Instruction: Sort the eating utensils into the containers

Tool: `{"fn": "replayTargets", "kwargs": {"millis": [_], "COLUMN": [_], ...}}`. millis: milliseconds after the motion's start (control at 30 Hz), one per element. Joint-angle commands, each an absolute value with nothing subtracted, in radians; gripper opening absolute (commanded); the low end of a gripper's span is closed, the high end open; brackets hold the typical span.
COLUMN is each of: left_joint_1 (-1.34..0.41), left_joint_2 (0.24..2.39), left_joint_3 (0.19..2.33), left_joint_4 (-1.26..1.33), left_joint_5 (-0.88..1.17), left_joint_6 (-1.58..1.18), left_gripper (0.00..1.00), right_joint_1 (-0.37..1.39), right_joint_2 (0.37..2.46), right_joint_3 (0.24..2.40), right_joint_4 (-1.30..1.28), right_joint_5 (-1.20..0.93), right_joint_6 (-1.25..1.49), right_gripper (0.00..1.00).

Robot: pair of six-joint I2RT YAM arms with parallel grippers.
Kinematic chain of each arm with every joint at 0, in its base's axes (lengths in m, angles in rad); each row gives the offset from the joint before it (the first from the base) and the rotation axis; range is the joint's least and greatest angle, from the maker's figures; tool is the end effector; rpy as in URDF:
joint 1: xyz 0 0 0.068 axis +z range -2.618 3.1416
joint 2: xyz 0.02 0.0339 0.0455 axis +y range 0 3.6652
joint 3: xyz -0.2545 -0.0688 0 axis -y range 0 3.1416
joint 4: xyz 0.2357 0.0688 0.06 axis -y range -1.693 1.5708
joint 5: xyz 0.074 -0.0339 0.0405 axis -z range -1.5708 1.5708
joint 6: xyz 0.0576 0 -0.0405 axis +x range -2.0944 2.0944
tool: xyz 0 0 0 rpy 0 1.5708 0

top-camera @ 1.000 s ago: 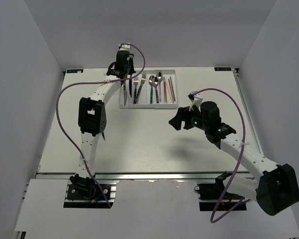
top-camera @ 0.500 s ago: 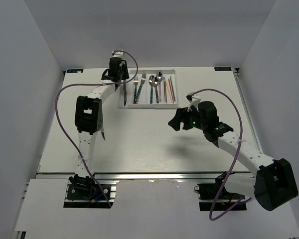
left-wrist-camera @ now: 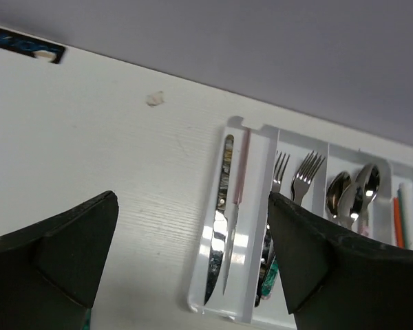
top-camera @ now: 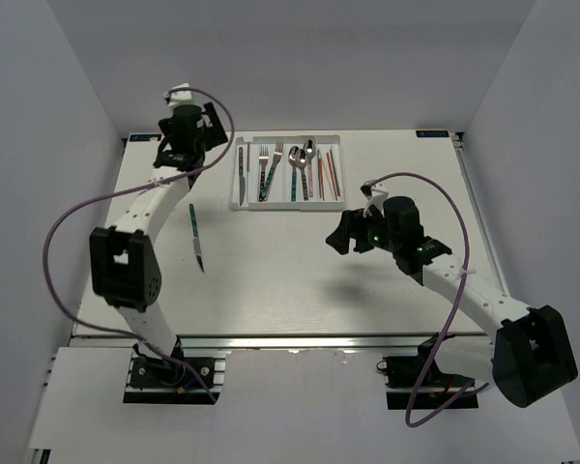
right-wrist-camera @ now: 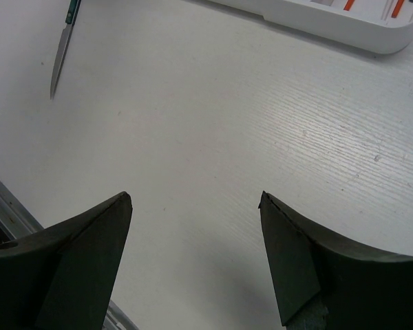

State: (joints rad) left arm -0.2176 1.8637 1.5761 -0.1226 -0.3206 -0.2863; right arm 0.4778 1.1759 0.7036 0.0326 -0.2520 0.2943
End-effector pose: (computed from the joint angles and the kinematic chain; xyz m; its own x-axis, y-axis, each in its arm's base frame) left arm 0.4477 -0.0804 0.2965 -0.3517 -0.1967 -0.9152 -0.1841 0.9731 -0.1384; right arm 0.2391 0.1400 0.2394 -0.5490 0.0320 -0.8352 -0.5083 0.7805 0.3641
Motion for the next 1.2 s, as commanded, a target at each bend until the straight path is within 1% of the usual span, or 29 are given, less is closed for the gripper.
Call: {"fn": "replayTargets", "kwargs": {"millis": [0, 33, 100, 133, 167, 200, 233, 267, 367, 533, 600, 633, 667, 700, 733, 867, 900, 967, 1033, 1100, 1167], "left_joint_1": [-0.123, -0.100, -0.052, -0.042, -0.038, -0.038, -0.038, -0.038, -0.038, -0.038, -0.038, -0.038, -0.037, -0.037, -0.038, -0.038, -0.038, -0.037, -0.040, -0.040, -0.038], "left_joint_2": [1.753, 1.735, 1.744, 1.790, 1.817, 1.848, 1.874, 1.916, 1.940, 1.930, 1.937, 1.942, 1.947, 1.954, 1.957, 1.974, 1.976, 1.986, 1.993, 1.993, 1.962], "left_joint_3": [1.456, 1.384, 1.342, 1.342, 1.362, 1.379, 1.394, 1.410, 1.404, 1.336, 1.319, 1.304, 1.298, 1.290, 1.275, 1.258, 1.258, 1.262, 1.269, 1.270, 1.266], "left_joint_4": [-0.276, -0.281, -0.304, -0.333, -0.389, -0.414, -0.437, -0.454, -0.459, -0.440, -0.433, -0.431, -0.431, -0.431, -0.430, -0.443, -0.446, -0.459, -0.469, -0.474, -0.469], "left_joint_5": [-0.439, -0.358, -0.301, -0.287, -0.291, -0.298, -0.298, -0.279, -0.264, -0.250, -0.242, -0.239, -0.236, -0.235, -0.236, -0.232, -0.230, -0.235, -0.235, -0.219, -0.201], "left_joint_6": [-0.438, -0.451, -0.463, -0.460, -0.456, -0.446, -0.449, -0.451, -0.454, -0.457, -0.462, -0.463, -0.463, -0.468, -0.471, -0.476, -0.474, -0.471, -0.459, -0.456, -0.456], "left_gripper": [0.98, 0.98, 0.98, 0.96, 0.93, 0.91, 0.86, 0.84, 0.81, 0.77, 0.68, 0.63, 0.55, 0.51, 0.48, 0.43, 0.39, 0.33, 0.11, 0.00, 0.00], "right_joint_1": [0.474, 0.474, 0.474, 0.474, 0.474, 0.474, 0.474, 0.474, 0.474, 0.474, 0.474, 0.472, 0.474, 0.474, 0.474, 0.472, 0.474, 0.474, 0.474, 0.474, 0.474], "right_joint_2": [1.184, 1.186, 1.186, 1.186, 1.186, 1.186, 1.186, 1.186, 1.187, 1.186, 1.186, 1.184, 1.180, 1.177, 1.177, 1.181, 1.181, 1.180, 1.177, 1.173, 1.172], "right_joint_3": [0.721, 0.721, 0.721, 0.722, 0.721, 0.718, 0.718, 0.716, 0.719, 0.721, 0.722, 0.723, 0.719, 0.719, 0.718, 0.721, 0.721, 0.723, 0.721, 0.718, 0.718], "right_joint_4": [0.066, 0.064, 0.069, 0.066, 0.066, 0.069, 0.069, 0.071, 0.064, 0.063, 0.061, 0.060, 0.061, 0.063, 0.063, 0.063, 0.061, 0.061, 0.061, 0.061, 0.061], "right_joint_5": [-0.276, -0.279, -0.291, -0.296, -0.304, -0.305, -0.307, -0.308, -0.311, -0.321, -0.322, -0.324, -0.322, -0.322, -0.321, -0.325, -0.327, -0.327, -0.328, -0.328, -0.328], "right_joint_6": [0.282, 0.282, 0.282, 0.282, 0.282, 0.282, 0.281, 0.281, 0.276, 0.275, 0.275, 0.275, 0.273, 0.272, 0.273, 0.273, 0.273, 0.272, 0.272, 0.273, 0.270], "right_gripper": [0.80, 0.80, 0.80, 0.80, 0.80, 0.80, 0.80, 0.80, 0.80, 0.80, 0.80, 0.80, 0.80, 0.80, 0.80, 0.80, 0.80, 0.80, 0.80, 0.80, 0.80]}}
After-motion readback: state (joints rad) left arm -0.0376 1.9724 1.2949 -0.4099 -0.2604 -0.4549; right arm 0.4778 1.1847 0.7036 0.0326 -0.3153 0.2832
